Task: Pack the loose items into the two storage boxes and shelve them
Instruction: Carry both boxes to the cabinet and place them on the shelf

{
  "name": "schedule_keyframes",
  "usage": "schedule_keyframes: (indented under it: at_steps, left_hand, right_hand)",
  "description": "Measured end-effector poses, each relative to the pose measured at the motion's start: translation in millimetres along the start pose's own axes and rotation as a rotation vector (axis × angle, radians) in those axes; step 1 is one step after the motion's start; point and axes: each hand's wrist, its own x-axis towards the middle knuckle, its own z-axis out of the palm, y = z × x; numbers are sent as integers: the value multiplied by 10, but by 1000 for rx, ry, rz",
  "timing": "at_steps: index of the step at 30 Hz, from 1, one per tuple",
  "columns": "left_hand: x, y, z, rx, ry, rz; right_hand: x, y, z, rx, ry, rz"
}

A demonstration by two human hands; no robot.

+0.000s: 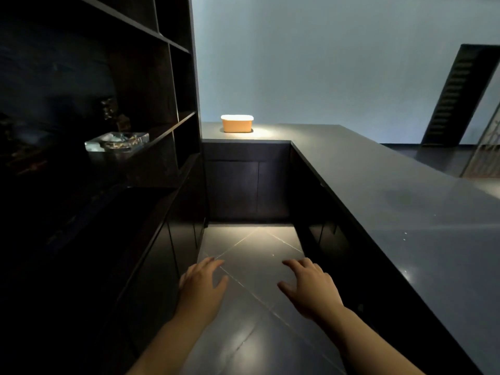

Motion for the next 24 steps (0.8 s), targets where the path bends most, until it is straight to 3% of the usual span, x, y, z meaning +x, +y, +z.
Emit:
schedule_keyframes:
  at_steps: [11,24]
  left_hand:
    - [2452,-232,441,-27,11,-46]
    - [5682,-413,903,-69,-67,32]
  right_hand:
    - [2700,-162,50,34,40,-108]
    - [5683,16,254,78,-15,15]
